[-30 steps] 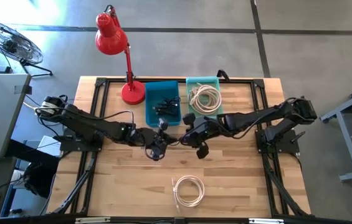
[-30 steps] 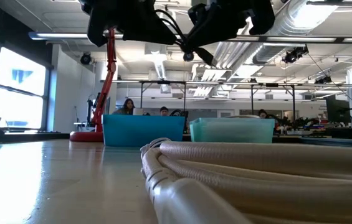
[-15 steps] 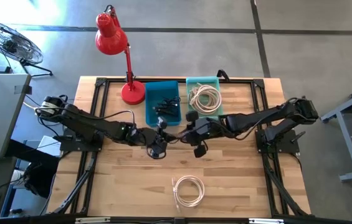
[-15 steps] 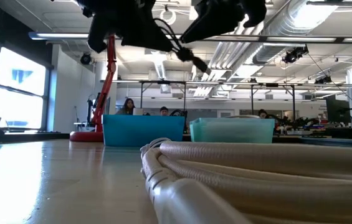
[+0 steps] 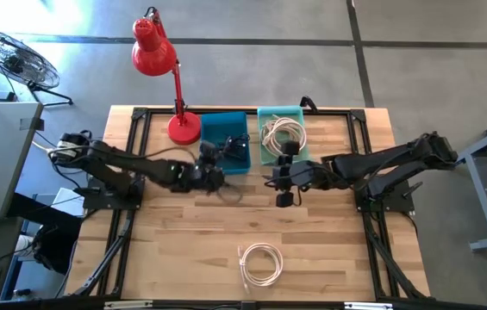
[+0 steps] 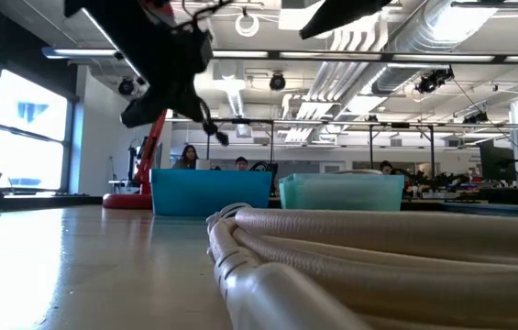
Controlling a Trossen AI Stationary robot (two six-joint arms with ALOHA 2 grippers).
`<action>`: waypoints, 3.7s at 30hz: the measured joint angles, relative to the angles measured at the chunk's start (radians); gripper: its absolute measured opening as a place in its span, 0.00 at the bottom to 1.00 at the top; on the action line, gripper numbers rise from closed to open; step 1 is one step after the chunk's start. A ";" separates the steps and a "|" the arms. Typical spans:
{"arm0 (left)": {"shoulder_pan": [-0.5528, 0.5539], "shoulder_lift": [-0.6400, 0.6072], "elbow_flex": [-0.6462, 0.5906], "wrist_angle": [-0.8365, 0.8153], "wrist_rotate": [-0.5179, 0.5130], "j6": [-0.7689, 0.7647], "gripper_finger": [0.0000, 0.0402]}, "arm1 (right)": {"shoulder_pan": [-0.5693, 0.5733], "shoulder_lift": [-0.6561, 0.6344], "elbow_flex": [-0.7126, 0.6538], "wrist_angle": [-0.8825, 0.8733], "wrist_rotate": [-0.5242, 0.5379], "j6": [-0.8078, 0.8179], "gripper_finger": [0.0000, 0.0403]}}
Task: Pick & Place USB Port
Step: Put the black usb cable into the blue bin, then put the white hdmi cable into the green bin
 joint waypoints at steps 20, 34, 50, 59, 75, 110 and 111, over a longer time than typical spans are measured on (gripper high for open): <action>0.314 0.012 0.000 -0.017 0.513 -0.058 0.23 | -0.001 0.001 -0.002 -0.181 -0.027 0.169 0.36; 0.288 0.002 0.058 -0.205 0.149 -0.056 0.46 | 0.000 0.001 -0.042 -0.195 -0.104 0.239 0.36; 0.086 0.002 0.301 -0.246 1.073 -0.182 0.46 | 0.000 0.002 -0.168 -0.192 -0.230 0.362 0.36; -0.007 0.159 0.301 -0.188 1.137 -0.316 0.46 | 0.000 -0.005 -0.168 -0.194 -0.229 0.396 0.36; -0.041 0.430 0.300 0.253 1.303 -0.721 0.46 | 0.000 -0.291 -0.168 -0.463 0.028 0.632 0.30; -0.254 0.685 0.685 -0.161 1.083 -1.096 0.46 | 0.305 -0.328 -0.167 -0.459 -0.030 0.813 0.23; -0.253 0.687 0.684 -0.181 1.081 -1.096 0.46 | 0.313 -0.323 -0.167 -0.446 -0.029 0.812 0.23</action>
